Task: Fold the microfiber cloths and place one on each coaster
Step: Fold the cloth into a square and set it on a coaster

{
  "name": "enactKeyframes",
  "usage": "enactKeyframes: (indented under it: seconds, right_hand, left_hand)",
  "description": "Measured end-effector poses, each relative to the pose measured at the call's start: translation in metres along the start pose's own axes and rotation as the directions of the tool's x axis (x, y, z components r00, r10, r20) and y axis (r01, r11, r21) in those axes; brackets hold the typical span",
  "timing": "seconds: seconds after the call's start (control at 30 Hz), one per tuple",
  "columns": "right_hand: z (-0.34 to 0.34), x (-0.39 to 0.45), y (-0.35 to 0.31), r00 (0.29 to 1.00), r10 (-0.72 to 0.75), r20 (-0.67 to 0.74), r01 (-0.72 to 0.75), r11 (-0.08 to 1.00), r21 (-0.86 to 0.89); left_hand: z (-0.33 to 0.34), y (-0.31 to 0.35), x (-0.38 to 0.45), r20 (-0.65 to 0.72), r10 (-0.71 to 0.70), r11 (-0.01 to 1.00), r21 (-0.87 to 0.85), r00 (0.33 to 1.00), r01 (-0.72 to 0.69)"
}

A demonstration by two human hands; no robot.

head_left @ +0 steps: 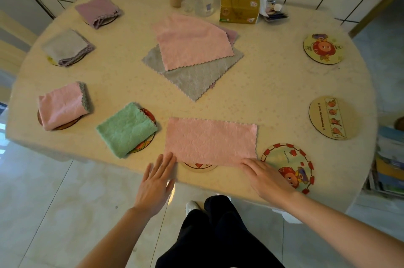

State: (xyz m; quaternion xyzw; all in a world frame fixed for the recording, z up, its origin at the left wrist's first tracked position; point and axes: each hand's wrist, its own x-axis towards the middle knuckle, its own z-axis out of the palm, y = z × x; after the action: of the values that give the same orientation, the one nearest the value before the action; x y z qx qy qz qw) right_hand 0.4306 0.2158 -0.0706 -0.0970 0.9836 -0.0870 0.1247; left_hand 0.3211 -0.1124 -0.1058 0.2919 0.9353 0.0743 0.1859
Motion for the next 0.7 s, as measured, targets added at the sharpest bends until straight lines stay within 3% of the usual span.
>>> enactKeyframes:
  seconds: [0.43,0.7]
  right_hand:
    - [-0.018,0.034,-0.009,0.997,0.065,0.033,-0.055,0.969,-0.24]
    - [-0.038,0.021,-0.021,0.972,-0.145,-0.186,0.121,0.984,-0.132]
  left_hand:
    - [-0.014,0.039,0.018,-0.14,-0.102,0.993,0.045,0.985,0.11]
    - [-0.007,0.116,0.037,-0.167,0.231,0.964,-0.094,0.959,-0.248]
